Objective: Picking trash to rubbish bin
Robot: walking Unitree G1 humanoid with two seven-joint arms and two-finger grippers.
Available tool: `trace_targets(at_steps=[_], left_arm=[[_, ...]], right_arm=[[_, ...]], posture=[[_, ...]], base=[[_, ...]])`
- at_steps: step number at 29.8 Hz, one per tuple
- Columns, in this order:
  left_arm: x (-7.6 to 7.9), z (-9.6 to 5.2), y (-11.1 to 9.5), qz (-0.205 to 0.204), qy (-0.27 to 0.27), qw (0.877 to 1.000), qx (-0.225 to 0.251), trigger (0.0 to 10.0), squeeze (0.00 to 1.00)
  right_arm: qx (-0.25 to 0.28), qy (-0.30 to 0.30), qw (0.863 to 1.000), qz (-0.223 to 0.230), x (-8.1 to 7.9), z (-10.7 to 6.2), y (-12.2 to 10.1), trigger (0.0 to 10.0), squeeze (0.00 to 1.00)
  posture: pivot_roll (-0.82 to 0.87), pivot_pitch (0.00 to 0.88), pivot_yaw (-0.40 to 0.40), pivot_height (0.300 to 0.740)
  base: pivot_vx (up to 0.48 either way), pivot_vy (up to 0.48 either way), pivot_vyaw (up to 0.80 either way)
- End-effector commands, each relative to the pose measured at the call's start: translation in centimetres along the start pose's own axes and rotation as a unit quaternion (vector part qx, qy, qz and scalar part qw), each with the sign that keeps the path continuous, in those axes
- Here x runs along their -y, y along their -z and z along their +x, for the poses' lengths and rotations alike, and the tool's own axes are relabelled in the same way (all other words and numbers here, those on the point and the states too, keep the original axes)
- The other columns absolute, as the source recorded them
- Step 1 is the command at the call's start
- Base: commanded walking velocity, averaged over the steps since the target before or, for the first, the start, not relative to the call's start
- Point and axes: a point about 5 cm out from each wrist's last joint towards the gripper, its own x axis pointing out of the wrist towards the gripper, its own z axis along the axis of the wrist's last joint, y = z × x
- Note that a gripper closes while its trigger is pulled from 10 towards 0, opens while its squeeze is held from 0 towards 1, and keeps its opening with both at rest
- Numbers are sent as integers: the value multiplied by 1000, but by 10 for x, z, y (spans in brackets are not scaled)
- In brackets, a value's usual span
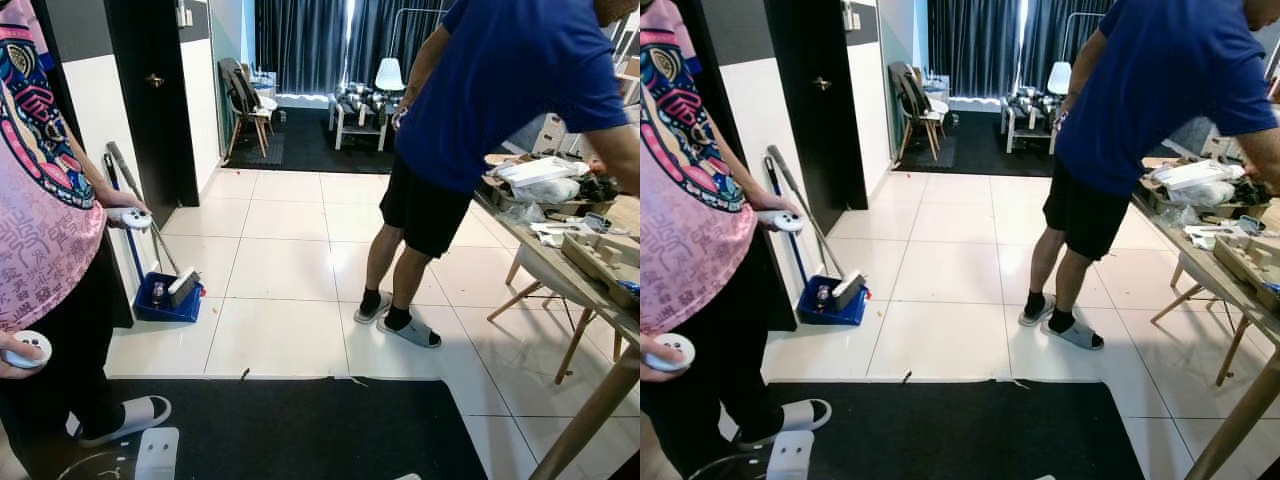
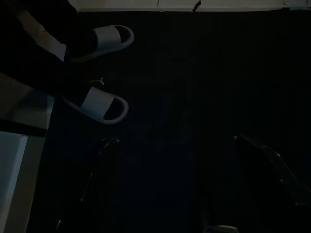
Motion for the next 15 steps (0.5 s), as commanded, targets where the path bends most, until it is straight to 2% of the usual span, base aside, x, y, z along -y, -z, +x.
trace_targets(at_steps=[1,15], left_arm=[[-5,0,1,12,-2,1000,-7,10000,0],[-4,0,2,14,-1,1000,-8,10000,0]], right_arm=[[-1,0,1000,0,1,0,0,10000,0],[-9,3,1000,-2,3,-1,6,10000,0]], posture=[[60,0,-17,740],[60,0,-17,740]], base=[[0,0,0],[0,0,0]])
